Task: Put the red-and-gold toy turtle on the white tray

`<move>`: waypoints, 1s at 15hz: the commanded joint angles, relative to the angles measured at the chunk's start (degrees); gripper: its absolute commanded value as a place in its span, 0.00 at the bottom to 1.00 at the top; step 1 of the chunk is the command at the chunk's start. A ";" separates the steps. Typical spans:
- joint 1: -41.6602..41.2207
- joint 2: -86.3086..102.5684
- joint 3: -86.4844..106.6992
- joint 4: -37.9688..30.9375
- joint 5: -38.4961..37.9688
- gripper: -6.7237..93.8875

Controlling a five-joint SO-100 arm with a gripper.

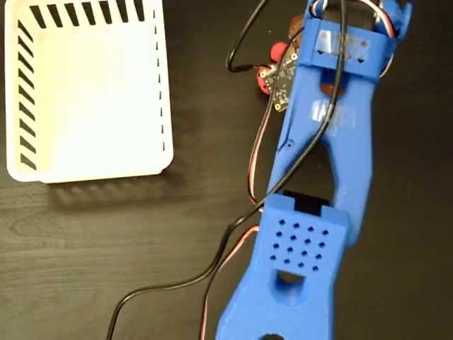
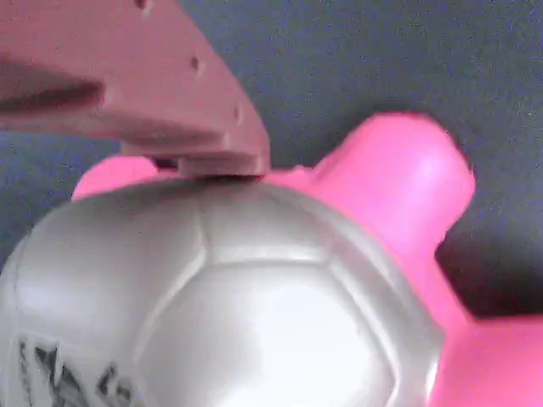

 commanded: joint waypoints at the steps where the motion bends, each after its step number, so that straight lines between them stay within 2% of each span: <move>1: 0.44 2.20 -3.16 0.35 -0.79 0.39; 4: 0.18 0.09 -5.89 0.53 -1.32 0.07; 7: 0.44 1.85 -6.68 1.23 0.62 0.07; 10: 1.05 13.45 -2.02 2.11 2.46 0.07; 15: -4.13 28.12 4.83 2.29 11.51 0.07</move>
